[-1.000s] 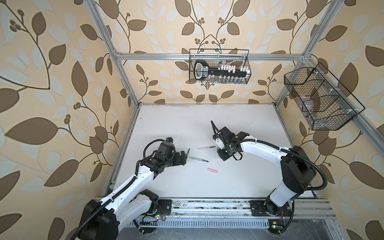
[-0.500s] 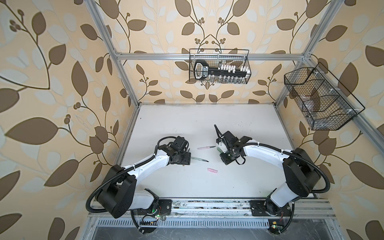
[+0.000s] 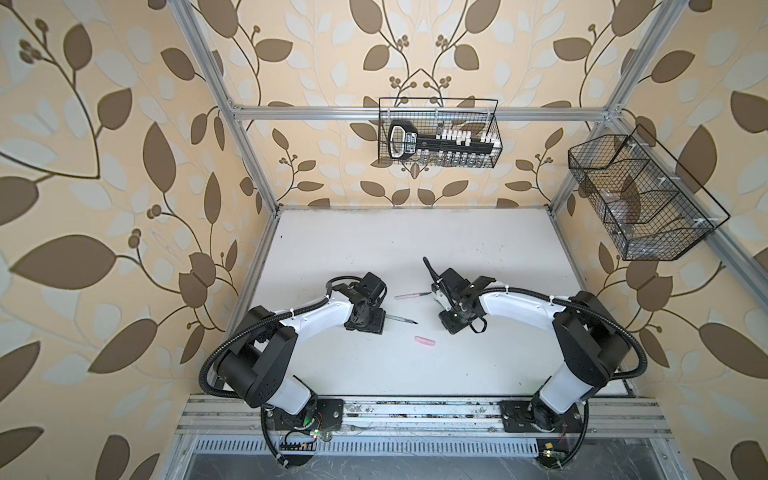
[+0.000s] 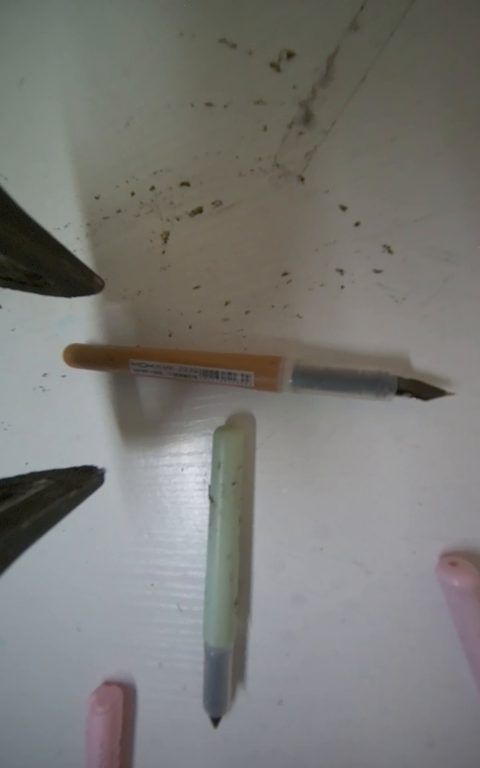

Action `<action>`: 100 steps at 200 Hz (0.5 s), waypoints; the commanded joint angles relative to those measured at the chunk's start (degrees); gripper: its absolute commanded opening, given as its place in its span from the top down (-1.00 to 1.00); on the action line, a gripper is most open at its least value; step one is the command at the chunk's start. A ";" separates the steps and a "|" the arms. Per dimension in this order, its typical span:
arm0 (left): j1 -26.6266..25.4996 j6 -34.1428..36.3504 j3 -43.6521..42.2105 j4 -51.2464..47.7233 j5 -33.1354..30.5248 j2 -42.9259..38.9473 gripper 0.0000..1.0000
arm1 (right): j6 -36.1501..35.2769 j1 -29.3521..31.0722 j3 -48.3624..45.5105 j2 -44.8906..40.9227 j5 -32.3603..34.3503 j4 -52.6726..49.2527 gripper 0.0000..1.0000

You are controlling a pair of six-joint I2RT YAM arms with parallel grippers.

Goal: Insert the pens into the pen caps
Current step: 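Move the left gripper over the orange pen while the right holds the cap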

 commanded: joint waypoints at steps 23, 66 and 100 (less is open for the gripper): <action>-0.37 1.16 1.77 -1.47 -0.80 1.23 -0.19 | 0.06 0.66 0.98 2.58 2.33 -0.85 0.62; -0.38 0.88 1.50 -1.52 -1.41 0.57 -0.18 | -0.18 1.03 1.62 3.19 3.18 -1.25 0.42; -0.41 0.89 1.71 -1.89 -1.81 0.44 -0.17 | -0.10 2.00 2.66 3.78 5.06 -2.50 0.42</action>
